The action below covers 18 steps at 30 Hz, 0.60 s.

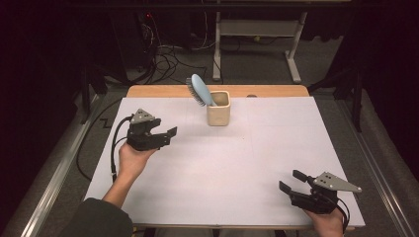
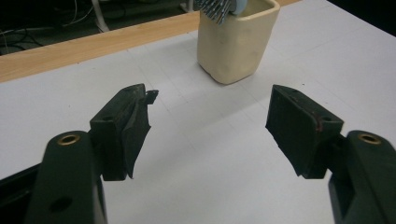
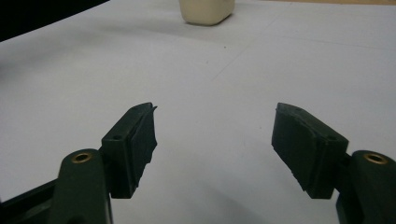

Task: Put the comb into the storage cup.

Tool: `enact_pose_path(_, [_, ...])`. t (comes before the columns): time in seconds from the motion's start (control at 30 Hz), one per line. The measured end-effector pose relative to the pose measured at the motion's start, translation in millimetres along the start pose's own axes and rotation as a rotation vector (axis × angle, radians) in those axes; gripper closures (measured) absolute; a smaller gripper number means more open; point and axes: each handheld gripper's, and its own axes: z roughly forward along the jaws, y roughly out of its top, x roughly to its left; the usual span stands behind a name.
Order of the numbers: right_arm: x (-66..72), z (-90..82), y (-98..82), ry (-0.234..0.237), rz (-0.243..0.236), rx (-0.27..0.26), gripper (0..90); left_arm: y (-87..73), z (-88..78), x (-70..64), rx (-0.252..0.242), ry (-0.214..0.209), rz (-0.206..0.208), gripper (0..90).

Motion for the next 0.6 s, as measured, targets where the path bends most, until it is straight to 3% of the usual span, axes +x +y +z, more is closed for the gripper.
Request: enact_pose_path(0.6, [-0.4, 0.0, -0.1, -0.001, 0.001, 0.000, 31.3, -12.7, -10.1, 4.1, -0.021, -0.009, -0.021, 30.1])
